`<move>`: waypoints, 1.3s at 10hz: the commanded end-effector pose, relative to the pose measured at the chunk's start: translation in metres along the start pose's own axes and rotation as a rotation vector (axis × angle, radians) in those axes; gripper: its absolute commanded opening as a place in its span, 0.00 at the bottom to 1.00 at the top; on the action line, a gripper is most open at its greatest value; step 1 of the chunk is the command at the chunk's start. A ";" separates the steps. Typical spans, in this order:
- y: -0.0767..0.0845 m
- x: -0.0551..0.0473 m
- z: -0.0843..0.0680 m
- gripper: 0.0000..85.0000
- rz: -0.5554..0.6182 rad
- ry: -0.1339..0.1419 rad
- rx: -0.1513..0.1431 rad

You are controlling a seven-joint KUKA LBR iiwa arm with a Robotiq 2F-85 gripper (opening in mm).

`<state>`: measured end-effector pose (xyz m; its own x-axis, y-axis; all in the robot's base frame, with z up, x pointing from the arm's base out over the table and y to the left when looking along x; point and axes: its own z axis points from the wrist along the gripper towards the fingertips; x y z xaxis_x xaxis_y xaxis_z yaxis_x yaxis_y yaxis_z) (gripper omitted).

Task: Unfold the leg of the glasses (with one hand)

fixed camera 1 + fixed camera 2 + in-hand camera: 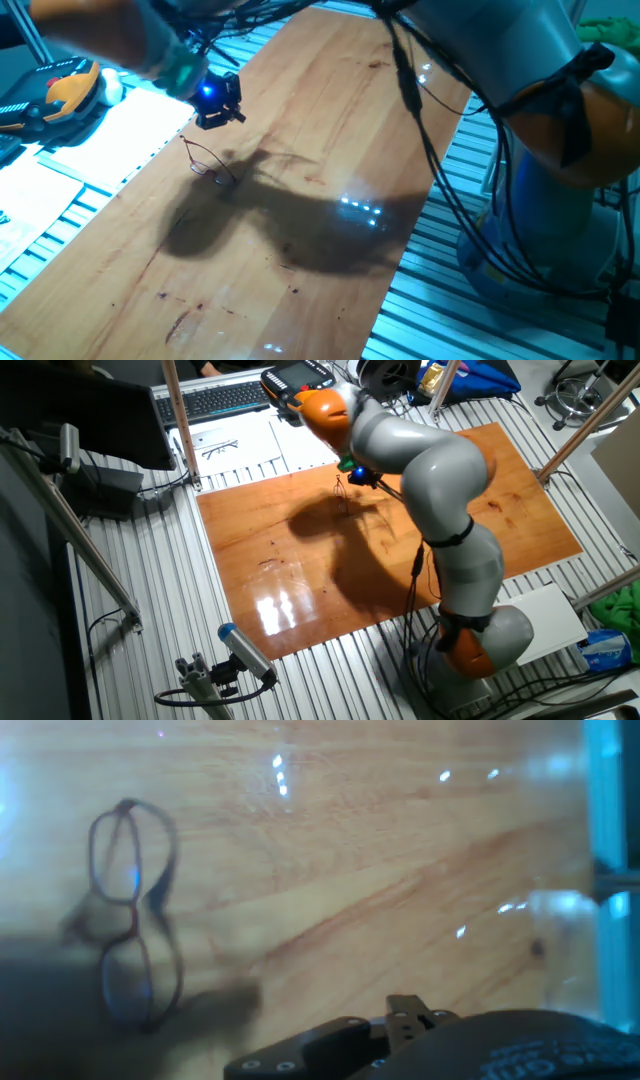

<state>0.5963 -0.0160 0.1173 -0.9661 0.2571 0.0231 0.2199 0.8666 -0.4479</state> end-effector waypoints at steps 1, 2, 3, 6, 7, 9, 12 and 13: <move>0.000 0.000 0.004 0.00 -0.001 -0.007 -0.152; 0.002 -0.001 0.009 0.00 0.001 -0.016 -0.133; 0.005 -0.002 0.011 0.00 0.007 -0.020 -0.124; 0.014 -0.009 0.011 0.00 0.046 -0.017 -0.091; 0.018 -0.011 0.011 0.00 0.052 -0.012 -0.089; 0.017 -0.015 0.016 0.00 0.048 -0.013 -0.093; 0.018 -0.018 0.019 0.00 0.052 -0.007 -0.096; 0.020 -0.019 0.018 0.00 0.055 -0.003 -0.093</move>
<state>0.6173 -0.0100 0.0927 -0.9517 0.3070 -0.0002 0.2859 0.8863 -0.3643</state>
